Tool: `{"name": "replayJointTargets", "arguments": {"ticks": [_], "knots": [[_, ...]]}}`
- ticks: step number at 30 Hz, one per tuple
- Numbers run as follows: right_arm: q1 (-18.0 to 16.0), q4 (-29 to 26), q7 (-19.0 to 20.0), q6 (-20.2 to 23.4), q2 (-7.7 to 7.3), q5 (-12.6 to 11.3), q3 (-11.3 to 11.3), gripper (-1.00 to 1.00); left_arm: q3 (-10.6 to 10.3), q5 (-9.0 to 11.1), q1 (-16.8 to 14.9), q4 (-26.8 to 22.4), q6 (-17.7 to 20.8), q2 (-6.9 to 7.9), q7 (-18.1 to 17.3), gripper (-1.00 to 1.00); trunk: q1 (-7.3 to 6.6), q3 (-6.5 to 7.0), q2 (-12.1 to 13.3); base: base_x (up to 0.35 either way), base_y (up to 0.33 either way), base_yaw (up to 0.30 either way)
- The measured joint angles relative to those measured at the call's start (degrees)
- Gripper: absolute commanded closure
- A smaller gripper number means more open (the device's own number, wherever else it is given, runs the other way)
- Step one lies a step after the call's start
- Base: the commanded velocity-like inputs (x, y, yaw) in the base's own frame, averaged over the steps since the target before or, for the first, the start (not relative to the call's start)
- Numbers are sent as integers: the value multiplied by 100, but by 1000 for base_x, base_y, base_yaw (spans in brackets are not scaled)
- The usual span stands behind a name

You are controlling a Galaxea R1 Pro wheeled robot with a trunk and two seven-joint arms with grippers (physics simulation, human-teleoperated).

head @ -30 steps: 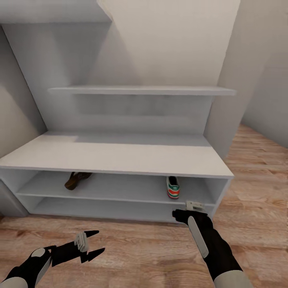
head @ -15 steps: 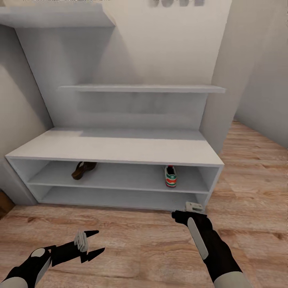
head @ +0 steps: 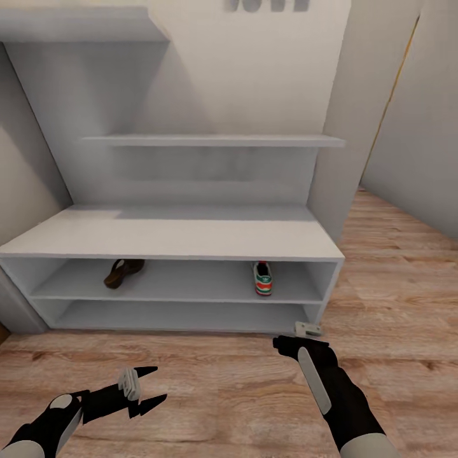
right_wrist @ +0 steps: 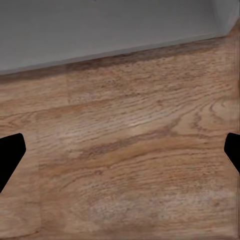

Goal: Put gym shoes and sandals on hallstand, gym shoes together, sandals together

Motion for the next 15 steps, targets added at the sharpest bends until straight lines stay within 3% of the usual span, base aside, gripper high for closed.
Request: {"name": "replayJointTargets", "arguments": {"ticks": [15], "knots": [[0,2,13,-226,0,-10,0,-100,0,8,0,1,0,0,-4,-100,0,20,0,0,0,-297]]}}
